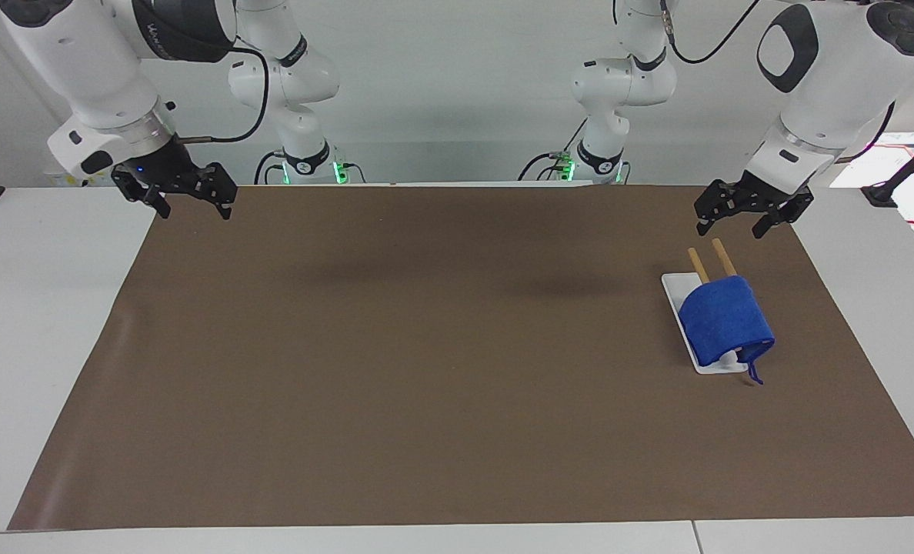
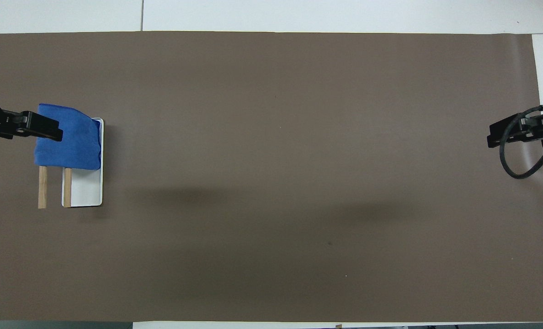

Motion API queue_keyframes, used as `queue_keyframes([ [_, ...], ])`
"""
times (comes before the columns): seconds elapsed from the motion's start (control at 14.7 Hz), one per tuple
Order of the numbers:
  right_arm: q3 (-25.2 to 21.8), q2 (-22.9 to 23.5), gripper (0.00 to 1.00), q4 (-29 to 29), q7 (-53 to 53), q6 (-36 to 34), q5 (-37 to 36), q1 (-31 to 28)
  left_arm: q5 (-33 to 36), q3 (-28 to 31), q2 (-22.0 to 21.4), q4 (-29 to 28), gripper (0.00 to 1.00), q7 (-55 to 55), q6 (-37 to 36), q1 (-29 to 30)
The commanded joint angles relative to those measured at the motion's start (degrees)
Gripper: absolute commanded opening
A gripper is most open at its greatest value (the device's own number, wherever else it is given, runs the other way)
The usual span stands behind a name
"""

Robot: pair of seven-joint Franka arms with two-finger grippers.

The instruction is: Right arm passes towel to left arm to hang

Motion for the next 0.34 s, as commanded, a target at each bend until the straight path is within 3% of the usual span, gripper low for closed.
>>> queue_keyframes([
  [0.0, 0.3, -2.1, 1.00, -2.2, -1.6, 0.9, 1.3, -0.7, 0.9, 0.4, -0.8, -1.3, 1.00, 0.5, 0.8, -0.3],
  [0.27, 0.3, -2.2, 1.00, -2.1, -1.3, 1.4, 1.1, -0.6, 0.9, 0.4, -0.9, -1.4, 1.00, 0.2, 0.9, -0.1],
])
